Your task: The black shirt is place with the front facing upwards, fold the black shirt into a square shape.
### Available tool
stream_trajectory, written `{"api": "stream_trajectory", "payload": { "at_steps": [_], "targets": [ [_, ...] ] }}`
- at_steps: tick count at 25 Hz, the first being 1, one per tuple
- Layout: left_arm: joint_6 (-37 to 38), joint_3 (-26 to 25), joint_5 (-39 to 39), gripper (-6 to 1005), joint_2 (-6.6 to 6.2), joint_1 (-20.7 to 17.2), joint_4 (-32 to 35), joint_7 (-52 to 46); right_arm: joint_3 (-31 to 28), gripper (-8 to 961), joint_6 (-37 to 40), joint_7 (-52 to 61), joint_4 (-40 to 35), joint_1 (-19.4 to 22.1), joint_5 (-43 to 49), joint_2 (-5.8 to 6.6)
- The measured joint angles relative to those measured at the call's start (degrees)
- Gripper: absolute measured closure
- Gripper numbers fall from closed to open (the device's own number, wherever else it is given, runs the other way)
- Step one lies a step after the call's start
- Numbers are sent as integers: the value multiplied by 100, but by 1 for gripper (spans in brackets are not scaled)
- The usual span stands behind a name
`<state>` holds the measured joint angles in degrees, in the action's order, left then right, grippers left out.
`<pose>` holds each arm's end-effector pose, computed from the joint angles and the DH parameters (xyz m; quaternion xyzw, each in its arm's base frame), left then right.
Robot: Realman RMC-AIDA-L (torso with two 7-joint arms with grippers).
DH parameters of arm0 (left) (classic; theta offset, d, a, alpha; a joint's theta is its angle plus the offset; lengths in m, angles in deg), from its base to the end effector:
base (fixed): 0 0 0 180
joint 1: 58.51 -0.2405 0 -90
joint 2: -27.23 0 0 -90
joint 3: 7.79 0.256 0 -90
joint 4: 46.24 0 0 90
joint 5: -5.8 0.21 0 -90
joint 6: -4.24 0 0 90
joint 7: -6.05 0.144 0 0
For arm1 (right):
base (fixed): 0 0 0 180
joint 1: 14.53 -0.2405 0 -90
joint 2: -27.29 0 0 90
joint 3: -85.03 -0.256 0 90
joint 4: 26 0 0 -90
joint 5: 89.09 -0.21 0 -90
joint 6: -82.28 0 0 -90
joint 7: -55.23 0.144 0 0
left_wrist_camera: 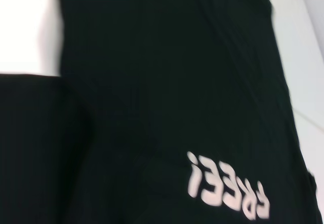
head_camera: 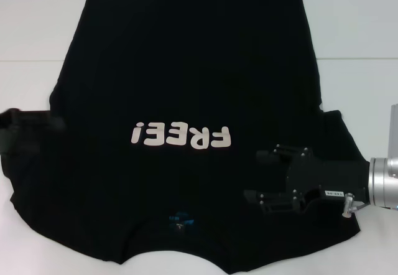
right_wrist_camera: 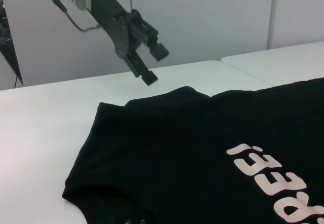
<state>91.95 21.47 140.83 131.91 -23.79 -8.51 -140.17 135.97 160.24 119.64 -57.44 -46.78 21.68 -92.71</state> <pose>-0.3229 0.3623 0.1120 -0.6839 -0.6955 -0.1580 0.1539 0.2568 0.3360 -0.0464 -0.9678 0.1079 0.1795 0.1398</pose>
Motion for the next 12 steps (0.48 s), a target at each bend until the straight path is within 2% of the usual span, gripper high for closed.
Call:
{"api": "stream_trajectory", "payload": {
  "at_steps": [5, 8, 12],
  "targets": [
    [-15, -542, 516, 63, -78, -131, 8, -452, 7, 48, -98, 4, 26, -3, -3, -8],
    [-113, -764, 673, 62, -75, -224, -25, -561, 11, 48, -114, 9, 26, 16, -3, -6],
    [-432, -820, 721, 62, -36, -337, -97, -650, 13, 49, -114, 12, 26, 32, -3, -5]
  ]
}}
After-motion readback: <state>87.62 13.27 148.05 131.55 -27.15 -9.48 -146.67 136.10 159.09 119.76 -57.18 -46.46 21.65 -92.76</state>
